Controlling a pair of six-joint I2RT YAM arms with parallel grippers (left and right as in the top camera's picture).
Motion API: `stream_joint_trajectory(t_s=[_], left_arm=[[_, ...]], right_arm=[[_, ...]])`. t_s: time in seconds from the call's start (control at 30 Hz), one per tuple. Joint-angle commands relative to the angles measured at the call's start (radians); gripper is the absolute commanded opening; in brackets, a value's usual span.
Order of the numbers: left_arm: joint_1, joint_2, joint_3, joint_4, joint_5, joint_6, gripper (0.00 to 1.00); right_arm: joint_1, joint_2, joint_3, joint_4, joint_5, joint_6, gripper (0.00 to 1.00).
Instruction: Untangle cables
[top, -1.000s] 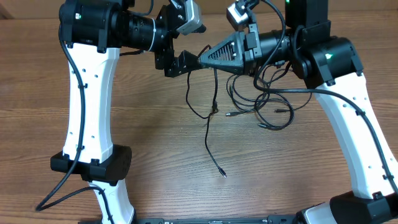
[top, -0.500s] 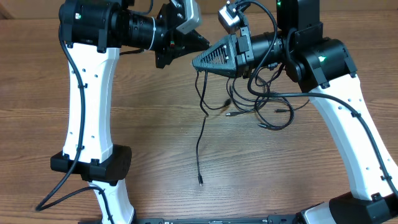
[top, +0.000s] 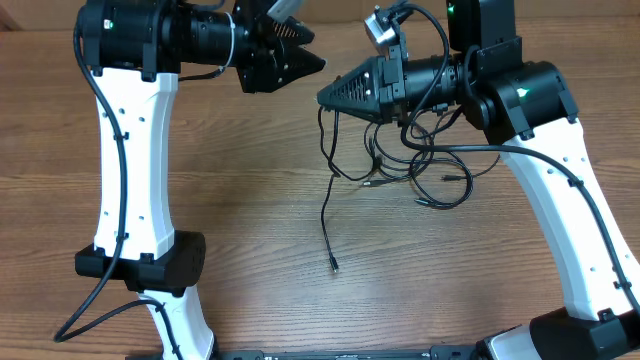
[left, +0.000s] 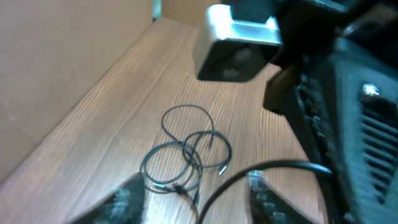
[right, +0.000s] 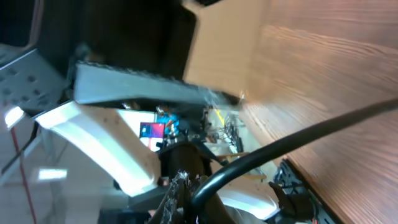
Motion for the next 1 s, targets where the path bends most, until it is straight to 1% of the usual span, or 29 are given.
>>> stream_joint_trajectory(t_s=[0.0,0.1,0.13,0.17,0.2,0.23,0.33,0.4,0.47,0.53,0.6,0.67,0.7,0.83,0.97], left_arm=[[-0.013,0.005,-0.002,-0.002,-0.003,-0.024,0.64],[-0.023,0.005,-0.002,0.0,-0.003,-0.069,0.57],[-0.023,0.005,-0.002,0.002,-0.003,-0.089,0.59],[-0.023,0.005,-0.002,0.002,-0.003,-0.107,0.78],[-0.023,0.005,-0.002,0.003,-0.003,-0.128,0.94],[-0.023,0.005,-0.002,0.005,-0.003,-0.139,0.96],[-0.015,0.005,-0.002,0.014,-0.004,-0.158,0.99],[-0.003,0.005,-0.002,0.009,-0.025,-0.124,0.98],[0.007,0.005,-0.002,-0.014,-0.029,-0.016,1.0],[0.012,0.005,-0.002,-0.064,-0.025,0.128,1.0],[0.01,0.005,-0.002,-0.129,-0.024,0.265,1.0],[-0.002,0.005,-0.002,-0.157,-0.021,0.32,1.0],[-0.01,0.005,-0.002,-0.165,-0.021,0.34,1.0],[-0.045,0.005,-0.002,-0.17,-0.022,0.389,0.94],[-0.066,0.005,-0.002,-0.153,-0.022,0.399,0.93]], right_arm=[[-0.003,-0.014,0.013,0.064,-0.122,-0.01,0.04],[-0.002,-0.014,0.013,0.106,-0.153,0.012,0.04],[-0.001,-0.014,0.013,0.108,-0.153,0.011,0.04],[-0.001,-0.014,0.013,0.108,-0.152,0.011,0.04],[-0.001,-0.014,0.013,0.107,-0.152,0.011,0.04],[-0.001,-0.014,0.013,0.107,-0.152,0.011,0.04],[-0.001,-0.014,0.013,0.107,-0.151,0.011,0.04],[-0.001,-0.014,0.013,0.107,-0.148,0.011,0.04],[-0.002,-0.014,0.013,0.107,-0.149,0.011,0.04],[-0.002,-0.014,0.013,0.107,-0.149,0.015,0.04],[-0.002,-0.014,0.013,0.108,-0.149,0.05,0.04],[-0.001,-0.014,0.013,0.129,-0.149,0.074,0.04],[0.0,-0.014,0.013,0.136,-0.149,0.084,0.04],[0.0,-0.014,0.013,0.159,-0.15,0.123,0.04],[0.006,-0.014,0.013,0.159,-0.157,0.137,0.04]])
